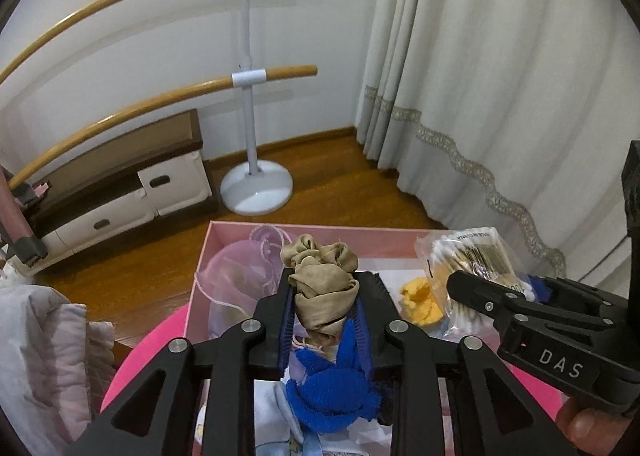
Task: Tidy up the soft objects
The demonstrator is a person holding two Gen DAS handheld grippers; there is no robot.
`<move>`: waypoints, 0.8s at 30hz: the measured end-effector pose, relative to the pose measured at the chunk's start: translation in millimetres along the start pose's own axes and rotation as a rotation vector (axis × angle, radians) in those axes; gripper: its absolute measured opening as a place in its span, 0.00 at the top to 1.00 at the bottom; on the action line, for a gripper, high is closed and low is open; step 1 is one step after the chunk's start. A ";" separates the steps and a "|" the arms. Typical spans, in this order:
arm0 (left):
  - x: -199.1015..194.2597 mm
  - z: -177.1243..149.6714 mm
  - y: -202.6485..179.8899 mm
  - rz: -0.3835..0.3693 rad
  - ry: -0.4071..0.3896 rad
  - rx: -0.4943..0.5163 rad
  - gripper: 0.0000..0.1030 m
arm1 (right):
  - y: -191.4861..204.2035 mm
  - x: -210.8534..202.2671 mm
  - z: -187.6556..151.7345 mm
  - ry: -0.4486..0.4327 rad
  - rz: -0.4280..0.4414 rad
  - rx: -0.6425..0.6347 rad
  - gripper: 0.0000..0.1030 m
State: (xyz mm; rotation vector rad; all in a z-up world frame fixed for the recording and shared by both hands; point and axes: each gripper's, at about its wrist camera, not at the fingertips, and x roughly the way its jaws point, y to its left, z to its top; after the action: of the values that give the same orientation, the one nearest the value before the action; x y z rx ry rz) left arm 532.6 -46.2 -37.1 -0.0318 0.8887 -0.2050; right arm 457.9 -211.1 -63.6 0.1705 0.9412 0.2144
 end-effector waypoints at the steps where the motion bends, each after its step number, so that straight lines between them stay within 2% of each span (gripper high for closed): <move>1: 6.5 2.5 0.5 -0.001 0.010 -0.001 0.66 | 0.1 2.2 -0.2 0.004 -0.001 0.002 0.59; 2: 12.7 3.8 0.2 -0.002 0.018 0.001 0.53 | -1.5 4.5 -0.8 0.006 -0.004 0.008 0.56; 4: 23.1 7.4 -0.8 0.004 0.025 0.010 0.39 | -4.5 8.9 -0.5 0.010 0.002 0.028 0.52; 6: 26.6 9.5 1.2 0.015 0.020 0.007 0.33 | -6.9 12.6 -2.3 0.023 0.009 0.037 0.49; 7: 26.5 9.4 4.2 0.014 0.019 -0.004 0.27 | -7.5 13.0 -3.1 0.026 0.009 0.042 0.45; 9: 23.3 10.4 10.1 0.016 0.012 -0.028 0.18 | -11.2 10.9 -6.0 0.019 0.005 0.060 0.34; 11: 16.3 12.9 17.3 0.013 -0.014 -0.051 0.04 | -15.1 6.3 -8.3 0.002 0.008 0.086 0.12; 12: 8.8 7.4 20.6 0.015 -0.029 -0.059 0.00 | -17.2 2.0 -9.7 -0.014 0.008 0.102 0.05; 13: 3.1 6.7 23.1 0.026 -0.044 -0.065 0.00 | -18.8 -2.9 -11.0 -0.030 0.013 0.115 0.00; 15: -6.2 6.7 26.0 0.046 -0.062 -0.062 0.00 | -18.8 -8.7 -13.6 -0.041 0.026 0.126 0.00; 20: -39.0 -4.2 30.2 0.068 -0.111 -0.068 0.00 | -9.9 -28.9 -24.1 -0.069 -0.017 0.114 0.00; 24: -72.0 -25.9 26.8 0.090 -0.175 -0.058 0.00 | -0.4 -58.0 -42.7 -0.115 -0.026 0.107 0.00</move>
State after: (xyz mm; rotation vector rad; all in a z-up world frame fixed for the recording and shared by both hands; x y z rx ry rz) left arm 472.9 -4.8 -1.2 -0.0622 0.7201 -0.0906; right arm 390.1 -224.1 -43.0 0.2668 0.8406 0.1288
